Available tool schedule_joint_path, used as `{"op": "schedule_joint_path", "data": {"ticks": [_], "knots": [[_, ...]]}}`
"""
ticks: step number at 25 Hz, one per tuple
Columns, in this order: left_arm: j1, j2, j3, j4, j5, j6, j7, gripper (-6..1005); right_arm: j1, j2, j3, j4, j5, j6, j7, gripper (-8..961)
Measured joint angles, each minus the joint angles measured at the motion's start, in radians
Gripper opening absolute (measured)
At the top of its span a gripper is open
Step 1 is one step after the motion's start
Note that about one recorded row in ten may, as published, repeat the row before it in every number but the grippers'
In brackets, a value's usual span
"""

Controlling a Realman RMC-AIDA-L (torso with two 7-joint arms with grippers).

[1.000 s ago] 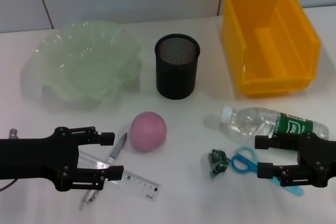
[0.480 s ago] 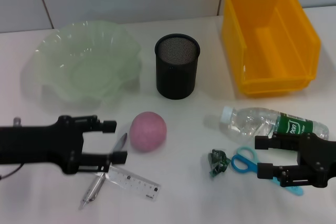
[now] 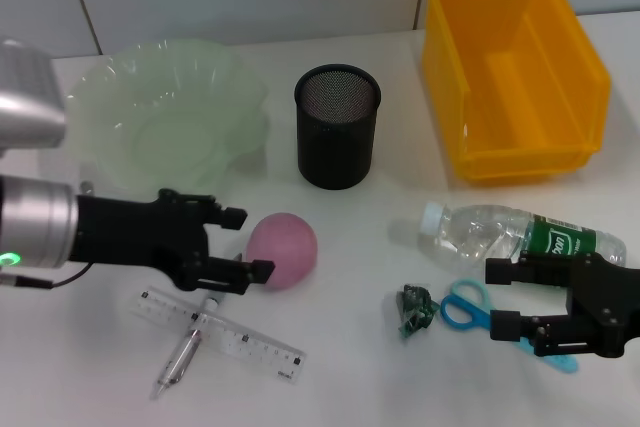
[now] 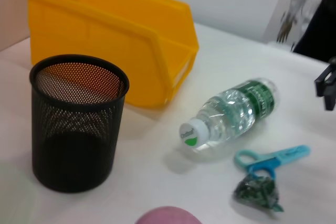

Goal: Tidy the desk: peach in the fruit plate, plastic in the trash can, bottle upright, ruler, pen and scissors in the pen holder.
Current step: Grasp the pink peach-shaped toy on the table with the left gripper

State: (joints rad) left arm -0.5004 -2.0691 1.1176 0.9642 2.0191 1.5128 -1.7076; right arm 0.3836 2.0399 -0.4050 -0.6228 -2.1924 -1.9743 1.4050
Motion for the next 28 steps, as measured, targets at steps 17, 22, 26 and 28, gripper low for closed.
{"op": "schedule_joint_path", "data": {"ticks": [17, 22, 26, 28], "knots": [[-0.061, -0.007, 0.326, 0.086, 0.098, -0.271, -0.071, 737, 0.010, -0.007, 0.009, 0.000, 0.001, 0.002, 0.000, 819], [-0.063, -0.008, 0.372, 0.083, 0.107, -0.323, -0.072, 721, 0.012, -0.008, 0.009, 0.000, 0.002, 0.002, 0.002, 819], [-0.064, -0.008, 0.402, 0.079, 0.123, -0.351, -0.072, 708, 0.012, -0.009, 0.009, 0.000, 0.002, 0.002, 0.004, 819], [-0.065, -0.009, 0.417, 0.077, 0.135, -0.364, -0.074, 702, 0.012, -0.009, 0.009, 0.000, 0.002, 0.002, 0.004, 819]]}}
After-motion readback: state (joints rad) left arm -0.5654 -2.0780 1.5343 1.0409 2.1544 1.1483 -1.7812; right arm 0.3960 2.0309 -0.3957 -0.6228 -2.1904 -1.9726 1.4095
